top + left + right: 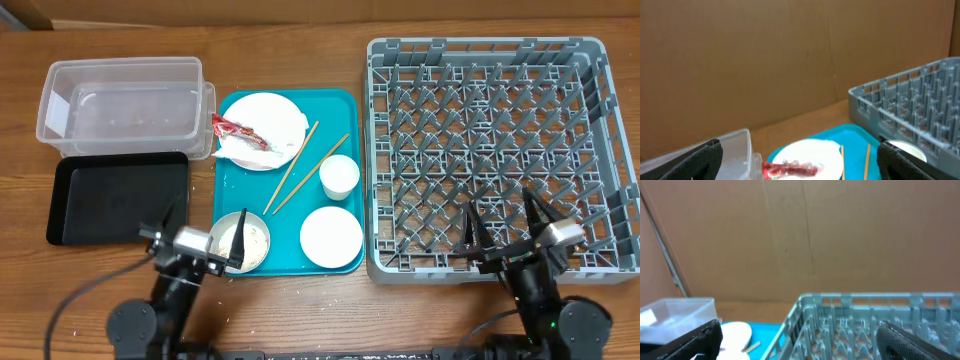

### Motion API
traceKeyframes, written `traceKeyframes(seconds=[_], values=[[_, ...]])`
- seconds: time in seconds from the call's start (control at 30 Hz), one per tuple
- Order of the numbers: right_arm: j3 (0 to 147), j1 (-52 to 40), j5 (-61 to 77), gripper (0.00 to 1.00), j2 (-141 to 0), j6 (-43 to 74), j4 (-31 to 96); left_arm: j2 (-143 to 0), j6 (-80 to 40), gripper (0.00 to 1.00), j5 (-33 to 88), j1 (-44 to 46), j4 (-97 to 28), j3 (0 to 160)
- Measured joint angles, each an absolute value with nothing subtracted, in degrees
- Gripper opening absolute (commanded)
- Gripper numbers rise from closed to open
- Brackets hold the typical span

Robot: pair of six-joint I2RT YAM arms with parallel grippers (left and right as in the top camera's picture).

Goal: Sort waste into correct bins and load items into the dishwasher
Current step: 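Reach the left gripper to the plate and grasp the tissue and red wrapper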

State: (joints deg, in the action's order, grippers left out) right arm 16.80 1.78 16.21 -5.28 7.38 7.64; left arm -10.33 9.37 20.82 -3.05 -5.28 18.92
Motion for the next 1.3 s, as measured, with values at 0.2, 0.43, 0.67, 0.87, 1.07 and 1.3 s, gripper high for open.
traceKeyframes(seconds=[0.2,0.43,0.67,0.87,1.07,1.3], values=[[27.7,1.8,16.3,1.0,-16.8,7.2,17.2,-29.6,9.2,1.0,24.8,-3.0,-14.4,36.3],[44.2,1.8,16.3,1.0,-32.8,7.2,32.7,-56.9,9.1,1.0,27.6,-1.5,-37.2,67.5],[59.4,1.8,16.4,1.0,-50.4,7.3,45.6,-84.1,9.0,1.0,21.9,5.9,-63.0,99.8],[60.1,1.8,21.2,1.0,-58.5,7.5,46.2,-97.7,8.4,0.93,21.2,7.9,-64.3,104.0],[60.1,1.8,23.6,1.0,-62.8,7.5,46.7,-109.7,-9.5,1.0,16.0,8.4,-65.9,104.0],[60.1,1.8,23.8,1.0,-63.3,7.5,47.7,-119.1,-32.6,1.0,2.5,11.9,-67.0,104.0]])
